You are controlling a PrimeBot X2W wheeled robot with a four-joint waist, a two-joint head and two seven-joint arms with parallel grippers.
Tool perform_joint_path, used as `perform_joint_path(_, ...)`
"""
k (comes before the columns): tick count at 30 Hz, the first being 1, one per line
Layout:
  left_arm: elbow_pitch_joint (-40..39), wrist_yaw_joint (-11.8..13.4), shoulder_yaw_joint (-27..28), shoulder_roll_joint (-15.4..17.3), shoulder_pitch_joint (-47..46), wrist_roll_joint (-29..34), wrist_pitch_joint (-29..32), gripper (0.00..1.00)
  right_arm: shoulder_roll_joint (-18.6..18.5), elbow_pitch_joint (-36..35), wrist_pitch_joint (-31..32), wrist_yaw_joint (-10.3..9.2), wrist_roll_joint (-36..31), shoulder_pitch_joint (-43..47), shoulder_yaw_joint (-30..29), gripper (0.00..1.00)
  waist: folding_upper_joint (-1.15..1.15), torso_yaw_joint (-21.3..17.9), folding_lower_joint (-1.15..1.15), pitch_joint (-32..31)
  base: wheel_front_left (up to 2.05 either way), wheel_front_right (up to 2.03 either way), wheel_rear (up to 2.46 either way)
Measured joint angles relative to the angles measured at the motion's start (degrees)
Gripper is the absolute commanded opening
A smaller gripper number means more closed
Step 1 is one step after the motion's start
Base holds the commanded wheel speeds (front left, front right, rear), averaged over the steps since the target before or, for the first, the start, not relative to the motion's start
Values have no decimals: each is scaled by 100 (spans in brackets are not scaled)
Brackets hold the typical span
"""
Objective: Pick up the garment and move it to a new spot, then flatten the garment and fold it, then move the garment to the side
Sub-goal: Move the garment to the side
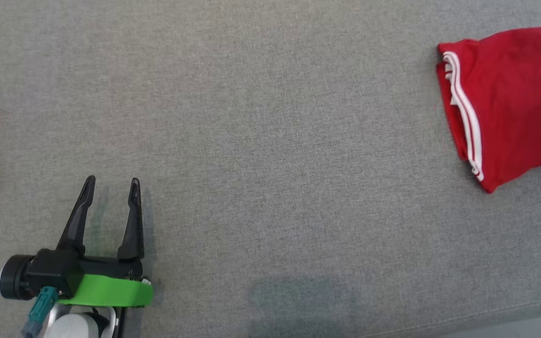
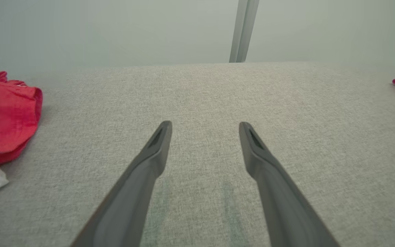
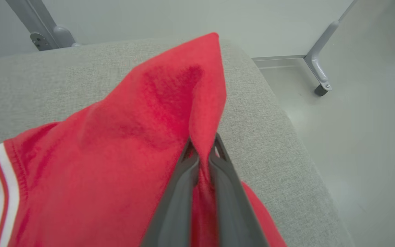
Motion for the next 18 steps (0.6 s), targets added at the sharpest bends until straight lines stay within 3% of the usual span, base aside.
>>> perform_joint_path(9, -14, -20, -49, 62, -127, -3, 0, 100, -223, 447, -3, 0, -1032, -422, -1076, 0, 0, -52, 1, 646, 0, 0, 0)
perform_joint_path(10, -11, -21, -54, 46, -136, -3, 0, 100, -253, 460, -96, 0, -1191, -436, -1196, 45, 0, -16, 1, 672, 0, 0, 0)
perform_joint_path(11, -4, -22, -56, 25, -147, -3, 0, 100, -281, 453, -258, 0, -1332, -449, -1313, 100, 0, 19, 0, 688, 0, 0, 0)
perform_joint_path(18, 85, -23, -54, -175, -137, -29, 0, 100, 34, 55, -1940, 0, -2228, -526, -1707, 100, 0, 235, 0, 506, 0, 0, 0)
